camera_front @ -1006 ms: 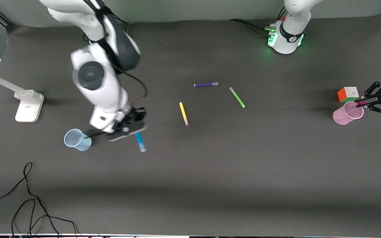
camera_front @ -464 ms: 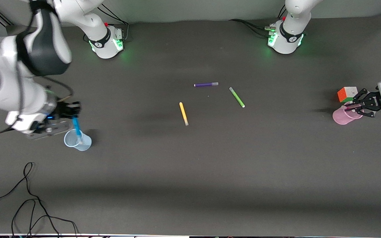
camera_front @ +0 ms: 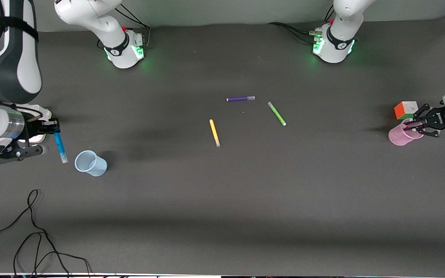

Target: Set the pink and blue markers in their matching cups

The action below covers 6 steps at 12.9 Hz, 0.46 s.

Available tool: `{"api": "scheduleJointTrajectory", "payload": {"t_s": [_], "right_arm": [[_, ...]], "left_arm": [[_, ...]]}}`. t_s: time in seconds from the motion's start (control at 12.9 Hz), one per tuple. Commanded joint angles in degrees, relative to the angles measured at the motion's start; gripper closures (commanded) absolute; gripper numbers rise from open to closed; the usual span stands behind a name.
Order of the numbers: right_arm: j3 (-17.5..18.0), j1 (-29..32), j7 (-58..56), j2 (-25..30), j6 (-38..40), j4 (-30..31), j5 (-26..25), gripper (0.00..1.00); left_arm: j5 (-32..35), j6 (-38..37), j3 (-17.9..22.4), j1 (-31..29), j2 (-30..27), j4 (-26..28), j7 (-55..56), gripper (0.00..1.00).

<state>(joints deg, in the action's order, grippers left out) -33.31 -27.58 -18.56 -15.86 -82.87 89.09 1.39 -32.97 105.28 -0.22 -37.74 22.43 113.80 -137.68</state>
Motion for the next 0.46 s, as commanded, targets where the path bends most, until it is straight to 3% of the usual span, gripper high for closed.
{"api": "scheduleJointTrajectory", "payload": {"t_s": [0.0, 0.39], "right_arm": [[-0.18, 3.57, -2.80, -7.41, 5.86, -6.81, 3.08, 1.00], [0.26, 7.53, -3.50, -15.41, 7.54, -8.23, 7.13, 1.00]], "left_arm": [[-1.13, -0.96, -0.31, -0.67, 0.42, -1.03, -1.54, 0.01], [-0.61, -3.40, -0.31, 0.12, -0.54, -4.27, 2.74, 0.01]]}}
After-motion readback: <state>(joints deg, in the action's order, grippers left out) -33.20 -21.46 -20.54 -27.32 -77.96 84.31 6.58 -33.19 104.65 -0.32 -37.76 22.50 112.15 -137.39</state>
